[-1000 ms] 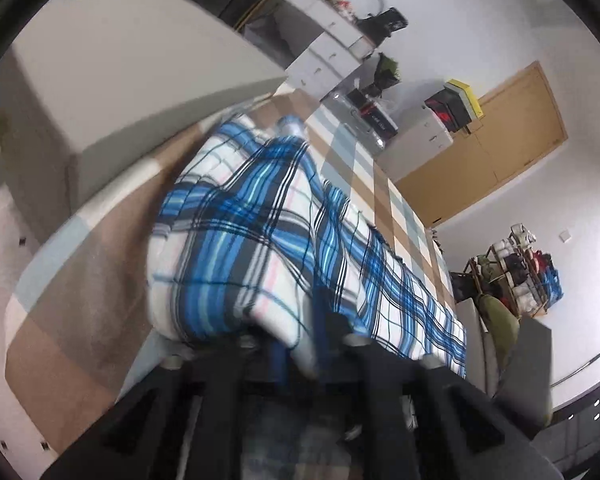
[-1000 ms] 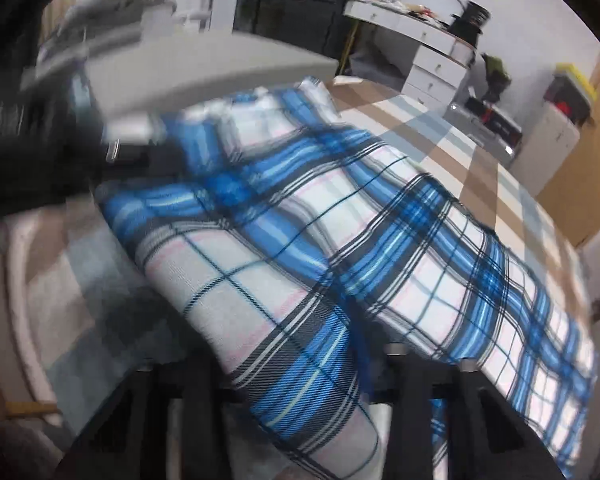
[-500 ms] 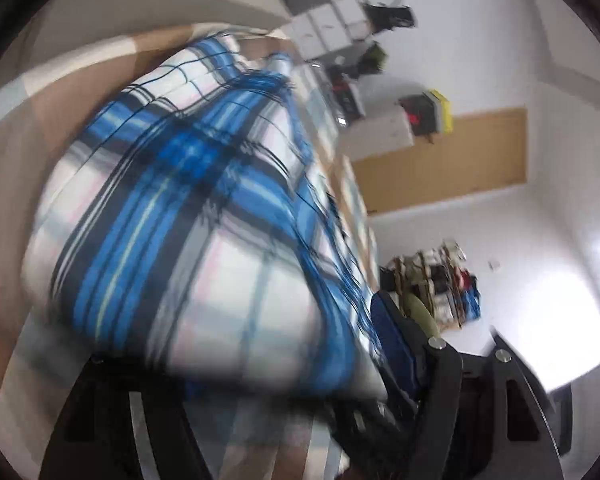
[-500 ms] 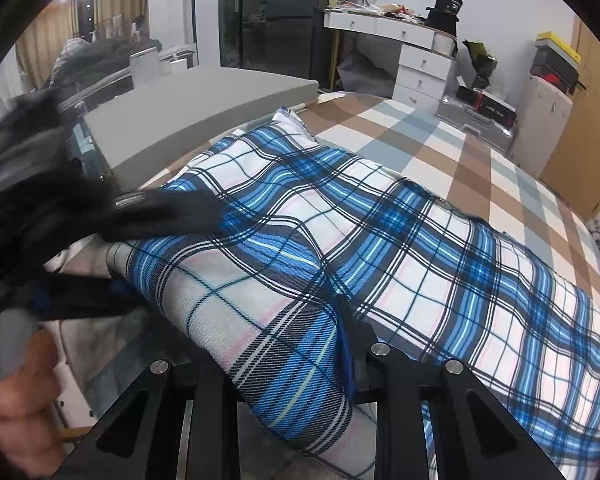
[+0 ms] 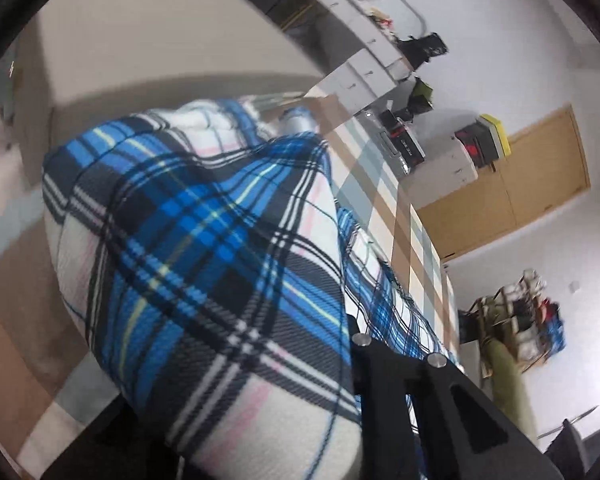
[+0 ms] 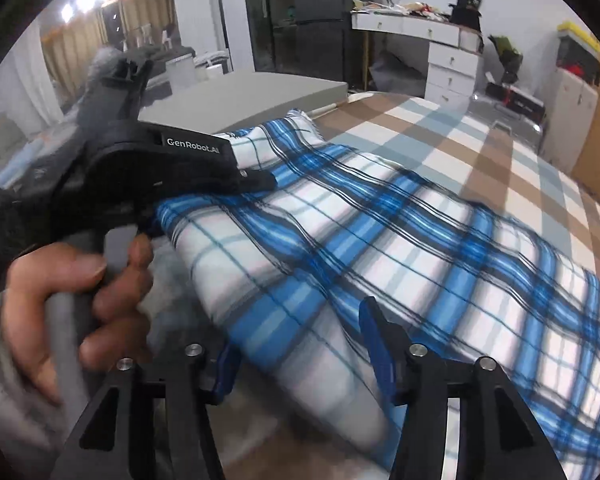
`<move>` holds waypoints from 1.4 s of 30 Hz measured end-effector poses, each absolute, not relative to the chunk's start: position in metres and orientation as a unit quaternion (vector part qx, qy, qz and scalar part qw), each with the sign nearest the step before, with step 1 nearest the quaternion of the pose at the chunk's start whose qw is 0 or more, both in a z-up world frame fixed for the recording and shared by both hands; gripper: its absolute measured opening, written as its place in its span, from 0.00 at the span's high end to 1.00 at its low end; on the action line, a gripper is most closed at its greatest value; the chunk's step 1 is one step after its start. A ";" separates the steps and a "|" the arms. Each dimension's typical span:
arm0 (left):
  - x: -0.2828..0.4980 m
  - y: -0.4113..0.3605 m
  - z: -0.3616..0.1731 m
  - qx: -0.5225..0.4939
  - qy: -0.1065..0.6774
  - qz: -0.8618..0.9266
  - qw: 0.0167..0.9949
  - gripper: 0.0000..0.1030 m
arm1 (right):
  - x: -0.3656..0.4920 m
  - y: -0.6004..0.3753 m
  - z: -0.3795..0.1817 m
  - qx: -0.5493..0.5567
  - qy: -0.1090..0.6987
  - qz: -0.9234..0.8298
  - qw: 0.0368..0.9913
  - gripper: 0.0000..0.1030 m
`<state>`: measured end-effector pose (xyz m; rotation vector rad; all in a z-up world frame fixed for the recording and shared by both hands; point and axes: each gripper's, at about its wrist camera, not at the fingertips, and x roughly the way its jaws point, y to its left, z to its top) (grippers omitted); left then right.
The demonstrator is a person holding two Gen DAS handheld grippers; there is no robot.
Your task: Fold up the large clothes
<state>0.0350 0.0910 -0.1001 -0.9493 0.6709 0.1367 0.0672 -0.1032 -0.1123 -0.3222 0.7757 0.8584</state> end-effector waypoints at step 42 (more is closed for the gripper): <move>0.086 -0.113 -0.040 0.006 0.311 -0.128 0.942 0.86 | 0.116 -0.314 -0.123 0.057 0.384 0.109 0.915 0.45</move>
